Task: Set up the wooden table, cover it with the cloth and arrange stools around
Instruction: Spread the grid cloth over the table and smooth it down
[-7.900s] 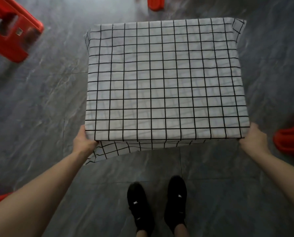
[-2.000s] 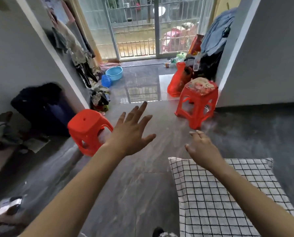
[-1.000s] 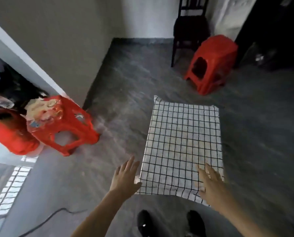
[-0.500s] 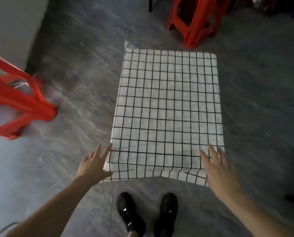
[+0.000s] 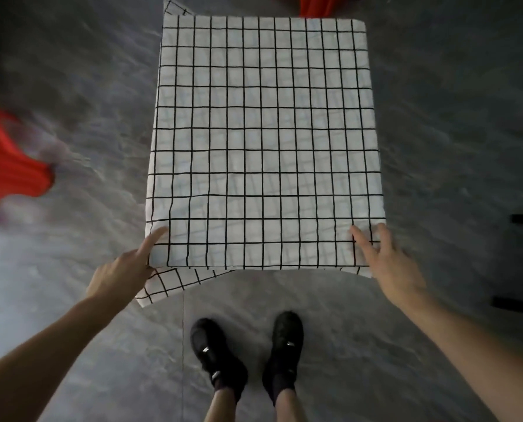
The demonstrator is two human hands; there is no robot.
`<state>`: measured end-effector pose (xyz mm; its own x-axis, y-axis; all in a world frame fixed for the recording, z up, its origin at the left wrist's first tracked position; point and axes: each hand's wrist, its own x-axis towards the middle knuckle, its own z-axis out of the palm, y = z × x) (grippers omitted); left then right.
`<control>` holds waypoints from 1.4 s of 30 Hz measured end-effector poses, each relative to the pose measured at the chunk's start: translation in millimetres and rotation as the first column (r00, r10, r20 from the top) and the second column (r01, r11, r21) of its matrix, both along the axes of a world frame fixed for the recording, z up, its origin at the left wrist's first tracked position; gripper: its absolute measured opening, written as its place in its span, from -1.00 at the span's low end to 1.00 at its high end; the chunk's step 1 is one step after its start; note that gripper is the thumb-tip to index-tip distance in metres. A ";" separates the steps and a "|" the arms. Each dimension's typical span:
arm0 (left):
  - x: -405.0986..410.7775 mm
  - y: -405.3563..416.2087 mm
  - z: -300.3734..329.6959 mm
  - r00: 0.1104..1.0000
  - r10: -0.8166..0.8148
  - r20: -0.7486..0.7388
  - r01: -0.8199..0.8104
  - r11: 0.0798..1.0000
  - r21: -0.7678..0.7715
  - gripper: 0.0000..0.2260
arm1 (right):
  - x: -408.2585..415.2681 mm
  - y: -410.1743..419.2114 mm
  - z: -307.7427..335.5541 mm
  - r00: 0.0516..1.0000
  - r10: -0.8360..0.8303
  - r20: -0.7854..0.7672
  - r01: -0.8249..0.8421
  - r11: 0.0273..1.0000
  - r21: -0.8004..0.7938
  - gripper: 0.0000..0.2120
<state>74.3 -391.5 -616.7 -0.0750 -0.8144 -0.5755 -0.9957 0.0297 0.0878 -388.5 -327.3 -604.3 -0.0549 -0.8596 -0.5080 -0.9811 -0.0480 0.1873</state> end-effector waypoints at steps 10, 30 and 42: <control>14.9 -9.5 -35.4 0.999 0.047 0.014 -0.044 0.989 -0.139 -0.04 | -17.3 -1.9 -28.4 0.997 0.061 0.054 -0.058 0.996 -0.066 0.01; 14.9 -24.1 -21.0 0.987 -0.044 0.154 0.014 0.981 0.193 -0.47 | 9.1 -7.1 10.1 0.995 0.094 -0.040 -0.090 0.992 0.094 0.10; -42.4 -43.2 -11.9 0.967 -0.026 -0.253 -0.056 0.949 -0.311 -0.43 | 97.8 -47.9 2.8 0.969 0.082 0.235 -0.001 0.945 -0.326 -0.44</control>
<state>31.9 -434.7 -628.6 -0.1698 -0.9519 -0.2549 -0.9428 0.0817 0.3233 -290.7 -375.2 -601.6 0.0738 -0.9775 -0.1974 -0.9968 -0.0665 -0.0434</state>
